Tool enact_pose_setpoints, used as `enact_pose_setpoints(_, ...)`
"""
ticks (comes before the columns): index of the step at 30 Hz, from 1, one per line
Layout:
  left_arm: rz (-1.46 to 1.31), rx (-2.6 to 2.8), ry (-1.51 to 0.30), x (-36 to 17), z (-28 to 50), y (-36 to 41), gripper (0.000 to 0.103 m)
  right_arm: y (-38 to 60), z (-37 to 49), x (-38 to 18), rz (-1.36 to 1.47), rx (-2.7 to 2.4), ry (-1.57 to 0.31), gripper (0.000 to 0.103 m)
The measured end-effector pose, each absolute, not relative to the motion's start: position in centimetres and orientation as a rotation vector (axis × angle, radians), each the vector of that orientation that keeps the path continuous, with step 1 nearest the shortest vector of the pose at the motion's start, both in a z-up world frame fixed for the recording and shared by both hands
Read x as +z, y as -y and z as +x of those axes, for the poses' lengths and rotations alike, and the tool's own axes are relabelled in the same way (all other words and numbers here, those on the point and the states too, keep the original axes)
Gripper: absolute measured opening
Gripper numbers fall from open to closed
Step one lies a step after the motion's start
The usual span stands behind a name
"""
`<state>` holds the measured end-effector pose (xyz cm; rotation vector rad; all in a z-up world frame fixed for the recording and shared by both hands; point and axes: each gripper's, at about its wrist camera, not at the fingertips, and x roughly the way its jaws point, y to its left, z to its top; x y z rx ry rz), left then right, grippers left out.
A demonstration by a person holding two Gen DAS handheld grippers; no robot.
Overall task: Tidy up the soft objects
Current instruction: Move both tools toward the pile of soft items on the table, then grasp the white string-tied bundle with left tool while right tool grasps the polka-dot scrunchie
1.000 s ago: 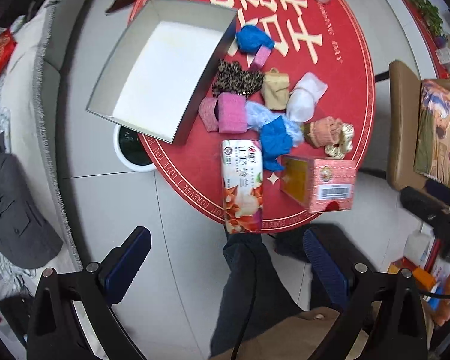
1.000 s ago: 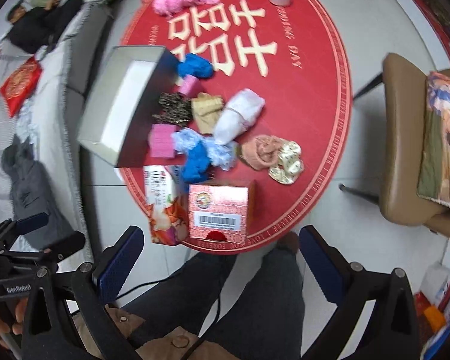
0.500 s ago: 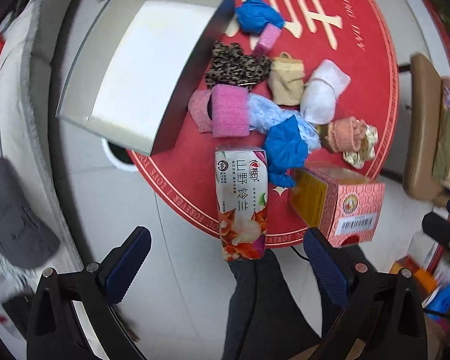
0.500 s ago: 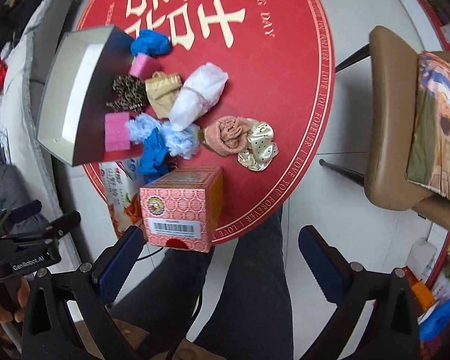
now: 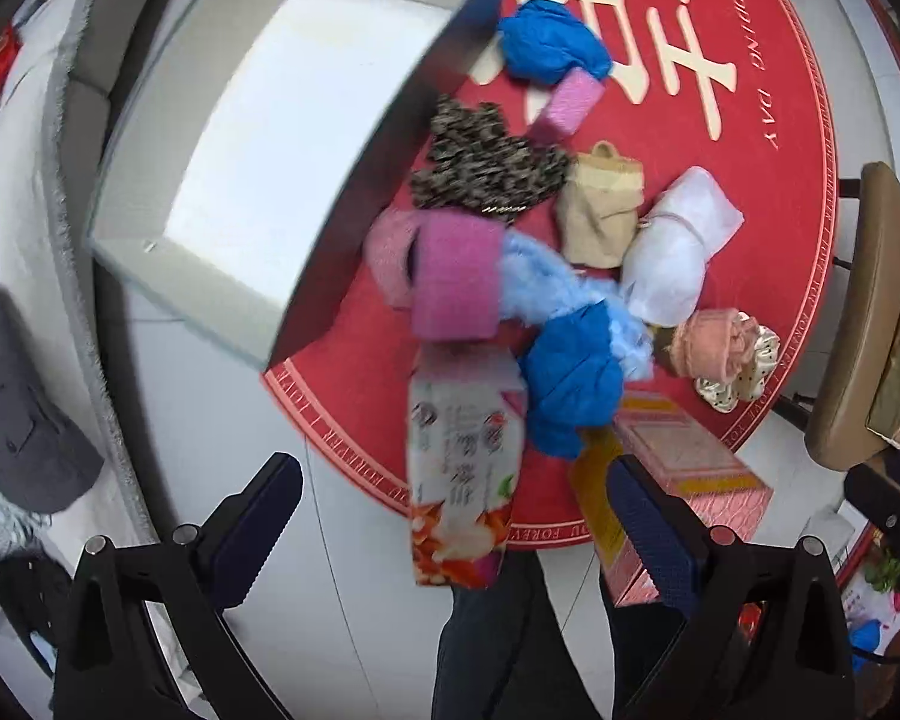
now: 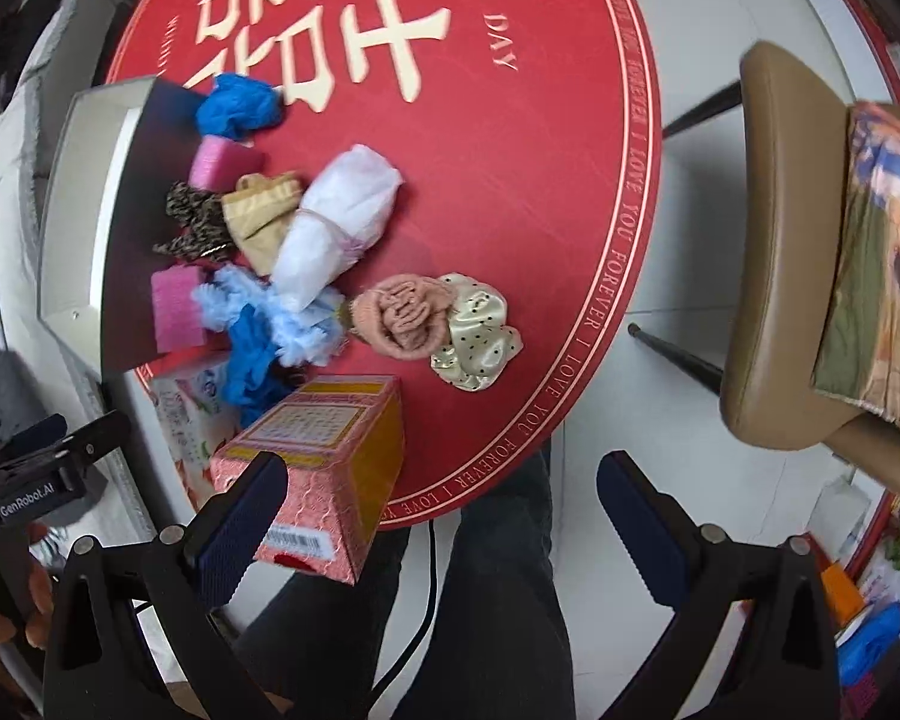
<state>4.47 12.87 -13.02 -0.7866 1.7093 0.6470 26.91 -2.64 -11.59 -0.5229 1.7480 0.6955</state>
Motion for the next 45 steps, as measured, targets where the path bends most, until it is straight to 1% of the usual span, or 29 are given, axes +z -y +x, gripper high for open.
enact_pose_setpoints(8,-0.756,0.543,-1.680,-14.5,8.5,-12.9,0.102,3.5,27.9,-15.8,-0.458,0.666,-1.791,0.103)
enact_pose_setpoints(16,-0.660,0.417,-1.648,-16.9,14.2,-10.6,0.102,4.0,28.4,-19.0,-0.490,0.647,-1.780,0.103)
enact_pose_setpoints(21,-0.556,0.349,-1.676,-19.4,18.2,-8.7,0.102,6.5,29.8,-20.0,-0.448,0.589,-1.775,0.103)
enact_pose_setpoints(22,-0.517,0.346,-1.687,-20.2,19.0,-8.3,0.102,6.9,30.0,-20.3,-0.479,0.506,-1.804,0.103)
enact_pose_setpoints(25,-0.441,0.324,-1.727,-22.3,20.7,-7.3,0.102,7.3,30.4,-21.4,-0.499,0.503,-1.791,0.103)
enact_pose_setpoints(34,-0.314,0.302,-1.761,-26.6,23.9,-6.2,0.102,5.5,29.7,-25.6,-0.449,0.611,-1.789,0.103)
enact_pose_setpoints(35,-0.300,0.305,-1.769,-27.0,24.1,-6.2,0.102,5.1,29.6,-26.3,-0.455,0.615,-1.795,0.101)
enact_pose_setpoints(37,-0.285,0.308,-1.788,-28.1,24.4,-5.9,0.102,4.9,29.5,-27.7,-0.456,0.598,-1.811,0.094)
enact_pose_setpoints(38,-0.276,0.310,-1.798,-28.5,24.4,-5.8,0.102,4.9,29.5,-28.2,-0.438,0.596,-1.818,0.086)
enact_pose_setpoints(39,-0.264,0.310,-1.811,-28.8,24.5,-5.7,0.102,5.0,29.5,-28.6,-0.411,0.600,-1.829,0.076)
enact_pose_setpoints(40,-0.250,0.309,-1.820,-29.1,24.7,-5.4,0.102,4.9,29.4,-28.9,-0.395,0.606,-1.838,0.072)
enact_pose_setpoints(41,-0.239,0.307,-1.821,-29.3,24.9,-5.3,0.102,4.8,29.3,-29.1,-0.386,0.619,-1.843,0.065)
enact_pose_setpoints(43,-0.199,0.307,-1.813,-29.1,25.3,-4.8,0.102,4.2,28.9,-29.4,-0.399,0.650,-1.843,0.058)
enact_pose_setpoints(44,-0.175,0.310,-1.808,-29.0,25.5,-4.5,0.102,3.8,28.8,-29.4,-0.404,0.662,-1.841,0.047)
enact_pose_setpoints(45,-0.155,0.313,-1.803,-28.8,25.5,-4.3,0.102,3.6,28.6,-29.4,-0.401,0.679,-1.846,0.032)
